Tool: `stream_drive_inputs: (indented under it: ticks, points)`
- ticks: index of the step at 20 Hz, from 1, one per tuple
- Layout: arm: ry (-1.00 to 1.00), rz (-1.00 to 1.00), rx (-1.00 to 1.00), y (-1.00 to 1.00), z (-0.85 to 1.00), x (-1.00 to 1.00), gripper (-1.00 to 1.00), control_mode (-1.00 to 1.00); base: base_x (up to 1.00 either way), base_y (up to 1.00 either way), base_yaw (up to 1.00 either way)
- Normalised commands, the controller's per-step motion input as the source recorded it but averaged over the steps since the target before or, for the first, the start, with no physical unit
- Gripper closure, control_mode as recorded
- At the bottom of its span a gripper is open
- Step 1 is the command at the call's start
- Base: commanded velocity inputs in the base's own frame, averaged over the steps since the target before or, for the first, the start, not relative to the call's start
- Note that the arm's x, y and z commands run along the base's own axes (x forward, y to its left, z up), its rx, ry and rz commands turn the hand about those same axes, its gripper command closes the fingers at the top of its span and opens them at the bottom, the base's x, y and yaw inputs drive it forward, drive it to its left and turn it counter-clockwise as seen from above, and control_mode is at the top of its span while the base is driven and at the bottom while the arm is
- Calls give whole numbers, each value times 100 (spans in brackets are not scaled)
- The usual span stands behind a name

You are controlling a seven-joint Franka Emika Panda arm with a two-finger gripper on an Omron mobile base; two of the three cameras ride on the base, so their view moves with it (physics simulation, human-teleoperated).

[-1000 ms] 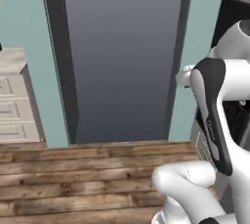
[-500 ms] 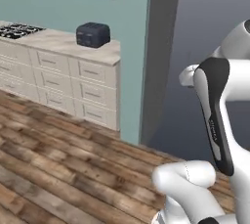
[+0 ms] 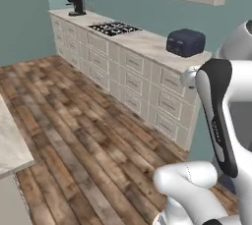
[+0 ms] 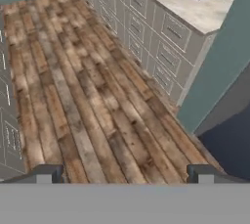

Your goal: Get the candle and the beer from the cabinet and move them to the dining counter.

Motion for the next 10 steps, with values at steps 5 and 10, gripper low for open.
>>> stream_drive_inputs:
  ticks: [5, 10]
  points:
    - [0, 0, 0, 0, 0, 0, -100, 100, 100, 0, 63]
    - [0, 0, 0, 0, 0, 0, -100, 100, 100, -19, 50]
